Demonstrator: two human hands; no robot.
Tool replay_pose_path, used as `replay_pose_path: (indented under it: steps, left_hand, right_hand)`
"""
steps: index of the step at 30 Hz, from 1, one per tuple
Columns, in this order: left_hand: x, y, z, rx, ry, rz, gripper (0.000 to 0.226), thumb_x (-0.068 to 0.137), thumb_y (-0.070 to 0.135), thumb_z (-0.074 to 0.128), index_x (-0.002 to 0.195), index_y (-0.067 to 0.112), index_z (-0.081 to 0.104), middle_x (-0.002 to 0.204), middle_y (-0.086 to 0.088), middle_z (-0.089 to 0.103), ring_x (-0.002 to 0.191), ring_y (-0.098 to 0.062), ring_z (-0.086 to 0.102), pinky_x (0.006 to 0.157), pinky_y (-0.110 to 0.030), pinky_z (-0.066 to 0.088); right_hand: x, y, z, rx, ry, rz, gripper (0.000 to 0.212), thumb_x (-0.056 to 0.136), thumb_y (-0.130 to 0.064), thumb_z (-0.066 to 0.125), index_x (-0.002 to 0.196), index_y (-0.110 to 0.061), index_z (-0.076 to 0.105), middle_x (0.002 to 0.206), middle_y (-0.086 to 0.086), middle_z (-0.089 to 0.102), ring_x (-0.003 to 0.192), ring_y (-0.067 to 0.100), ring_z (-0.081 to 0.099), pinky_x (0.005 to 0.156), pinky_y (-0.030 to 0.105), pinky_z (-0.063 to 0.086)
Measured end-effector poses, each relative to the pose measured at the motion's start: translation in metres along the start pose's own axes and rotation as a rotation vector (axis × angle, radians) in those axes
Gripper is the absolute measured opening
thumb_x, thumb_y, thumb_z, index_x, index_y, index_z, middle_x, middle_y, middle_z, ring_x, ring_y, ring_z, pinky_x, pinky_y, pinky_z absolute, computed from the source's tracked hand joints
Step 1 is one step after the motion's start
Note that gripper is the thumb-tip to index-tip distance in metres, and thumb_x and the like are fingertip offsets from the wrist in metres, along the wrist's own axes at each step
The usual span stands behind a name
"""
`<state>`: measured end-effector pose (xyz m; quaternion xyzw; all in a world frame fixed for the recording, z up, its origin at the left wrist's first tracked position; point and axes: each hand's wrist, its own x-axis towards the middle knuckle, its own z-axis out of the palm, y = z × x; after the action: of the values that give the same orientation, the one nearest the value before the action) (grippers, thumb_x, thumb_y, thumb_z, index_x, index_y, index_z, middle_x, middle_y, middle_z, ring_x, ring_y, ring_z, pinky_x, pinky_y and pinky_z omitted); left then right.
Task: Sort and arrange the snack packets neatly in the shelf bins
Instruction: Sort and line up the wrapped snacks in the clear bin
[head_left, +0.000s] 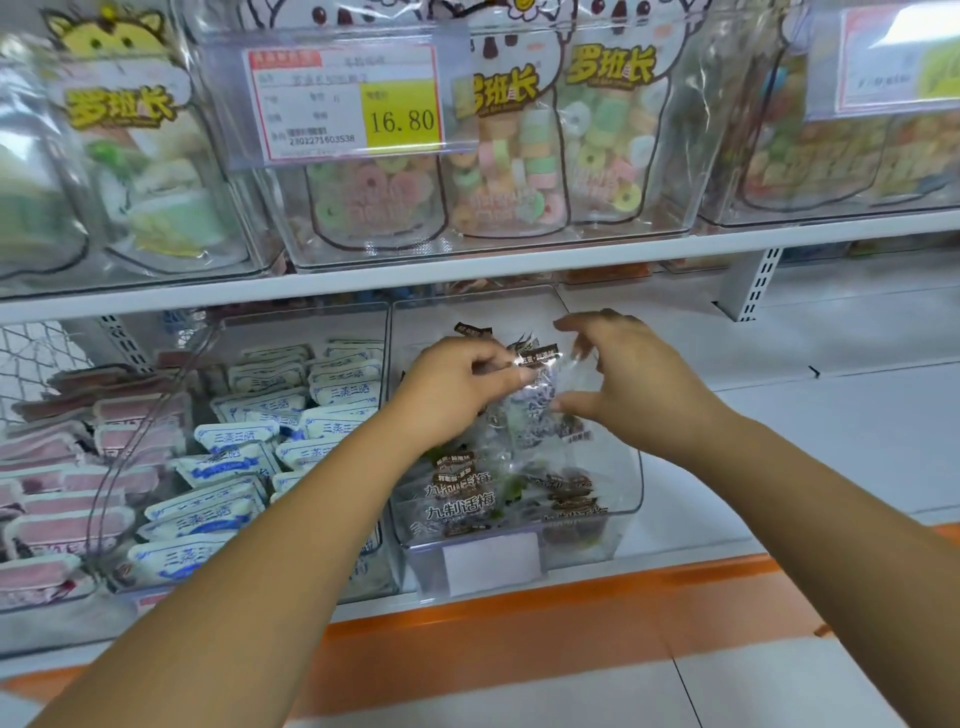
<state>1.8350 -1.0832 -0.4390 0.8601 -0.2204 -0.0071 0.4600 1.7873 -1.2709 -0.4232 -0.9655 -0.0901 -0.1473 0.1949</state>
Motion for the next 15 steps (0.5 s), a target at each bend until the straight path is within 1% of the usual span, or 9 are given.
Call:
replay_pose_path:
  steps: [2,4,6,7,9,11,13,14,15]
  left_hand:
    - [-0.006,0.003,-0.002,-0.088,0.021,-0.057,0.018,0.081,0.036,0.073,0.088,0.021,0.067,0.082,0.005,0.063,0.072,0.0,0.055,0.066,-0.01,0.041]
    - [-0.013,0.003,-0.007,-0.102,-0.057,-0.117,0.033,0.079,0.033,0.076,0.109,0.027,0.065,0.099,0.014,0.063,0.089,0.0,0.06,0.074,-0.006,0.042]
    - [-0.018,0.004,-0.01,-0.037,-0.156,-0.151,0.054,0.079,0.032,0.076,0.129,0.031,0.056,0.123,0.015,0.059,0.111,-0.003,0.056,0.095,-0.019,0.043]
    - [-0.02,0.004,-0.009,-0.006,-0.158,-0.149,0.056,0.081,0.031,0.074,0.133,0.03,0.053,0.129,0.014,0.056,0.116,-0.004,0.053,0.101,-0.024,0.04]
    - [-0.023,0.003,-0.005,-0.007,-0.067,-0.128,0.048,0.085,0.031,0.071,0.13,0.029,0.057,0.128,0.015,0.057,0.112,-0.002,0.053,0.096,-0.022,0.039]
    - [-0.023,0.003,0.0,-0.105,0.031,-0.132,0.031,0.083,0.031,0.072,0.113,0.033,0.065,0.113,0.016,0.064,0.095,0.002,0.059,0.079,-0.011,0.042]
    - [-0.021,0.002,0.0,-0.239,0.091,-0.162,0.019,0.08,0.027,0.076,0.095,0.033,0.066,0.095,0.015,0.067,0.077,0.006,0.061,0.062,-0.002,0.041]
    - [-0.019,0.002,0.0,-0.297,0.105,-0.172,0.017,0.079,0.025,0.077,0.092,0.031,0.068,0.09,0.013,0.069,0.073,0.006,0.063,0.062,-0.003,0.043]
    - [-0.018,0.002,-0.001,-0.349,0.102,-0.185,0.019,0.077,0.025,0.079,0.094,0.028,0.07,0.09,0.011,0.072,0.076,0.003,0.066,0.068,-0.008,0.048]
  right_hand:
    - [0.003,0.002,0.003,0.082,0.038,0.008,0.065,0.072,-0.033,0.082,0.129,-0.028,0.05,0.105,-0.01,0.051,0.082,0.007,0.046,0.073,0.023,0.035]
    - [0.003,0.003,0.005,0.173,0.05,0.037,0.057,0.072,-0.028,0.082,0.121,-0.03,0.054,0.1,-0.014,0.05,0.076,0.006,0.05,0.065,0.019,0.036]
    - [0.0,0.005,0.007,0.264,0.089,0.078,0.055,0.073,-0.026,0.081,0.12,-0.031,0.054,0.1,-0.015,0.053,0.076,0.005,0.053,0.063,0.012,0.038]
    - [-0.002,0.005,0.009,0.302,0.118,0.093,0.057,0.073,-0.025,0.081,0.122,-0.031,0.052,0.102,-0.013,0.053,0.076,0.005,0.053,0.065,0.011,0.039]
    - [-0.005,0.003,0.011,0.339,0.192,0.102,0.063,0.075,-0.024,0.081,0.128,-0.031,0.047,0.109,-0.007,0.047,0.077,0.004,0.054,0.071,0.013,0.043]
    - [-0.01,-0.001,0.014,0.311,0.237,0.09,0.065,0.076,-0.027,0.079,0.131,-0.029,0.044,0.112,-0.003,0.04,0.08,0.005,0.056,0.077,0.022,0.05]
    - [-0.015,-0.007,0.017,0.257,0.179,0.07,0.066,0.076,-0.04,0.077,0.132,-0.026,0.044,0.113,-0.004,0.038,0.086,0.005,0.055,0.084,0.029,0.052]
    - [-0.017,-0.011,0.018,0.249,0.131,0.073,0.073,0.074,-0.048,0.076,0.134,-0.026,0.042,0.114,-0.006,0.038,0.089,0.005,0.055,0.086,0.028,0.051]
    - [-0.019,-0.015,0.019,0.245,0.092,0.082,0.082,0.07,-0.054,0.076,0.137,-0.026,0.038,0.116,-0.008,0.036,0.093,0.005,0.054,0.088,0.027,0.049]
